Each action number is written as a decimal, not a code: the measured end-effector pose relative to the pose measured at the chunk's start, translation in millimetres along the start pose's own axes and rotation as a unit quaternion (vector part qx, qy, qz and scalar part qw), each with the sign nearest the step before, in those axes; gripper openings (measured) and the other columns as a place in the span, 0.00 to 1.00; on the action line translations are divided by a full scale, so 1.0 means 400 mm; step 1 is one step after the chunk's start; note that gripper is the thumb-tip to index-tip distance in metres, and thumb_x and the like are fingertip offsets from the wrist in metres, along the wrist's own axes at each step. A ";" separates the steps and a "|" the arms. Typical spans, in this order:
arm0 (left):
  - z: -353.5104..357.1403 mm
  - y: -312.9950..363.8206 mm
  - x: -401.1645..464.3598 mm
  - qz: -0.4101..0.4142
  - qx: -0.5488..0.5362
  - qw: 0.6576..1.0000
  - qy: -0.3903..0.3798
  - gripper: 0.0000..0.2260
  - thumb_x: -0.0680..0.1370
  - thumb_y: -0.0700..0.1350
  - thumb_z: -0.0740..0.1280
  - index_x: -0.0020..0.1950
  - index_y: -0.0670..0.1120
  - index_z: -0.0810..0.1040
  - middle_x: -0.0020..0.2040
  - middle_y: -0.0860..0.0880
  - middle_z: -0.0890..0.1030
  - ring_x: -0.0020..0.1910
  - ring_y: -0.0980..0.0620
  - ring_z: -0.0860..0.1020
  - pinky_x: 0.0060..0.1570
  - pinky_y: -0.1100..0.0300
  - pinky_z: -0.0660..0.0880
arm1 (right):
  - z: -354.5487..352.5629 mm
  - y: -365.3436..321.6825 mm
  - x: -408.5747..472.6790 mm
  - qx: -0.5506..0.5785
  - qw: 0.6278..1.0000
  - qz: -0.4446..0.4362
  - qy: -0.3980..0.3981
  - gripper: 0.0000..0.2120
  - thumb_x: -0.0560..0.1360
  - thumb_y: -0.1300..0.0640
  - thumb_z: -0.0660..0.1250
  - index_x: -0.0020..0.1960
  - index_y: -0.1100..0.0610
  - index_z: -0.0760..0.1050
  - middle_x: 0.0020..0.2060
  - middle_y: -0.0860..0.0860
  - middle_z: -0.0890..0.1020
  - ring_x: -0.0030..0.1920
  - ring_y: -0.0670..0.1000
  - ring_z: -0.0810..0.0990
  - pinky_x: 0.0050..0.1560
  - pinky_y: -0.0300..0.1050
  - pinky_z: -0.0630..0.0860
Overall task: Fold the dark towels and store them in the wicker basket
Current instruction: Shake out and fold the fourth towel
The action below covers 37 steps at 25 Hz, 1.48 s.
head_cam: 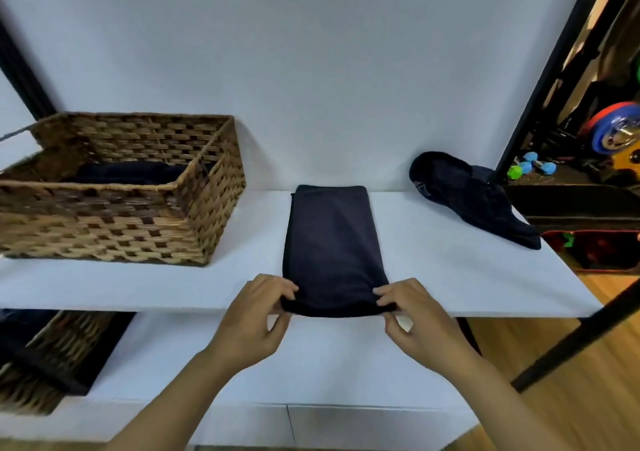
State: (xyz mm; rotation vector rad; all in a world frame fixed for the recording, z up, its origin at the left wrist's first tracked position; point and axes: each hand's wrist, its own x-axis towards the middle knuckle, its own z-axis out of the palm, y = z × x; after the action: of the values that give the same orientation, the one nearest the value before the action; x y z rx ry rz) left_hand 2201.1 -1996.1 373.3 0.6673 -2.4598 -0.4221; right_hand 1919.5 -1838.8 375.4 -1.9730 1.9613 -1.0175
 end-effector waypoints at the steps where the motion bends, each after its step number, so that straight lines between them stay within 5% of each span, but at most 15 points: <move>1: -0.001 0.001 -0.001 0.014 0.025 1.000 0.002 0.15 0.74 0.46 0.71 0.59 0.51 0.75 0.61 0.56 0.76 0.61 0.55 0.74 0.57 0.56 0.74 | -0.002 -0.003 -0.003 -0.030 0.999 -0.028 0.013 0.12 0.74 0.58 0.68 0.56 0.48 0.76 0.56 0.35 0.74 0.58 0.41 0.75 0.54 0.36 0.76; 5: 0.018 0.047 0.032 0.063 0.142 0.987 -0.041 0.31 0.73 0.61 0.72 0.72 0.49 0.73 0.74 0.52 0.71 0.76 0.49 0.66 0.73 0.52 0.63 | 0.002 -0.031 0.040 -0.180 0.976 -0.119 0.027 0.27 0.74 0.42 0.67 0.70 0.52 0.71 0.69 0.47 0.72 0.68 0.51 0.70 0.67 0.48 0.68; 7: 0.056 0.070 0.060 0.076 0.161 0.981 -0.073 0.31 0.74 0.60 0.73 0.73 0.48 0.73 0.75 0.51 0.71 0.76 0.50 0.67 0.74 0.50 0.65 | 0.038 -0.044 0.073 -0.255 0.957 -0.137 -0.020 0.34 0.74 0.37 0.68 0.75 0.53 0.68 0.76 0.49 0.69 0.75 0.53 0.66 0.72 0.50 0.65; 12: 0.070 0.018 0.034 0.025 0.074 0.996 0.038 0.16 0.74 0.43 0.77 0.62 0.46 0.83 0.64 0.51 0.81 0.65 0.53 0.78 0.63 0.52 0.77 | 0.048 0.020 0.060 -0.235 0.965 -0.115 0.008 0.30 0.69 0.49 0.80 0.67 0.57 0.78 0.65 0.51 0.80 0.65 0.55 0.79 0.59 0.53 0.80; 15: 0.044 0.007 0.021 -0.031 0.074 0.994 0.070 0.13 0.80 0.53 0.65 0.57 0.49 0.84 0.57 0.55 0.83 0.59 0.56 0.77 0.58 0.60 0.72 | 0.033 0.038 0.036 -0.193 0.975 -0.093 0.057 0.20 0.71 0.56 0.78 0.62 0.57 0.81 0.58 0.50 0.82 0.55 0.53 0.79 0.53 0.51 0.81; 17: 0.043 0.021 0.038 -0.082 0.063 0.992 0.067 0.17 0.80 0.58 0.60 0.52 0.50 0.83 0.51 0.58 0.81 0.54 0.56 0.75 0.54 0.60 0.67 | 0.028 0.020 0.046 -0.155 0.985 -0.047 0.064 0.11 0.78 0.52 0.69 0.56 0.57 0.82 0.51 0.47 0.79 0.49 0.51 0.75 0.51 0.48 0.78; 19: 0.043 0.037 0.060 -0.154 0.057 0.984 0.066 0.20 0.80 0.61 0.57 0.46 0.49 0.81 0.46 0.59 0.77 0.51 0.55 0.71 0.54 0.59 0.62 | 0.019 -0.007 0.068 -0.106 0.992 0.048 0.049 0.15 0.80 0.46 0.61 0.49 0.57 0.79 0.46 0.45 0.75 0.47 0.50 0.70 0.51 0.45 0.72; 23: 0.043 0.058 0.107 -0.296 0.099 0.950 0.006 0.18 0.82 0.60 0.58 0.46 0.50 0.79 0.50 0.57 0.73 0.55 0.55 0.66 0.59 0.54 0.58 | 0.004 -0.050 0.111 -0.079 0.974 0.210 0.015 0.21 0.80 0.43 0.64 0.35 0.55 0.67 0.41 0.46 0.71 0.49 0.52 0.67 0.51 0.46 0.65; 26: 0.048 0.086 0.131 -0.338 0.110 0.935 0.003 0.12 0.80 0.59 0.62 0.47 0.51 0.76 0.52 0.56 0.72 0.58 0.52 0.68 0.61 0.51 0.60 | -0.004 -0.066 0.143 -0.070 0.957 0.281 -0.004 0.18 0.77 0.42 0.67 0.37 0.51 0.65 0.43 0.45 0.71 0.51 0.52 0.67 0.51 0.46 0.61; 28: 0.038 0.105 0.126 -0.299 0.131 0.943 0.068 0.08 0.78 0.55 0.67 0.51 0.53 0.74 0.54 0.55 0.73 0.59 0.50 0.70 0.63 0.48 0.62 | -0.004 -0.072 0.155 -0.061 0.953 0.298 -0.005 0.15 0.75 0.43 0.69 0.43 0.50 0.66 0.45 0.46 0.71 0.52 0.52 0.68 0.52 0.47 0.62; 30: 0.038 0.133 0.115 -0.143 0.144 0.969 0.143 0.10 0.76 0.48 0.70 0.55 0.51 0.75 0.58 0.53 0.76 0.62 0.49 0.73 0.65 0.48 0.62 | -0.004 -0.080 0.163 -0.066 0.953 0.296 -0.012 0.13 0.75 0.45 0.68 0.47 0.50 0.66 0.48 0.46 0.71 0.53 0.52 0.67 0.55 0.49 0.63; 33: 0.103 0.189 0.094 0.065 0.117 0.987 0.087 0.13 0.77 0.43 0.67 0.61 0.45 0.80 0.64 0.49 0.79 0.70 0.47 0.73 0.71 0.50 0.65 | -0.004 -0.089 0.165 -0.095 0.947 0.304 -0.023 0.13 0.76 0.43 0.67 0.51 0.48 0.67 0.52 0.46 0.70 0.56 0.52 0.67 0.59 0.52 0.63; 37: 0.167 0.154 0.078 0.037 0.102 0.994 0.031 0.18 0.80 0.45 0.63 0.70 0.46 0.78 0.69 0.50 0.79 0.70 0.50 0.75 0.74 0.53 0.65 | -0.009 -0.073 0.136 -0.145 0.944 0.297 -0.016 0.16 0.76 0.36 0.63 0.53 0.47 0.67 0.55 0.46 0.67 0.58 0.52 0.65 0.63 0.54 0.61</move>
State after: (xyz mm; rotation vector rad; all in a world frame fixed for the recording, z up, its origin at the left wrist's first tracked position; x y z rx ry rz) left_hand 2116.9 -1952.0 359.5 0.6569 -2.4807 -0.1201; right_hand 1935.4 -1885.3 413.2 -1.3264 2.5633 -0.5628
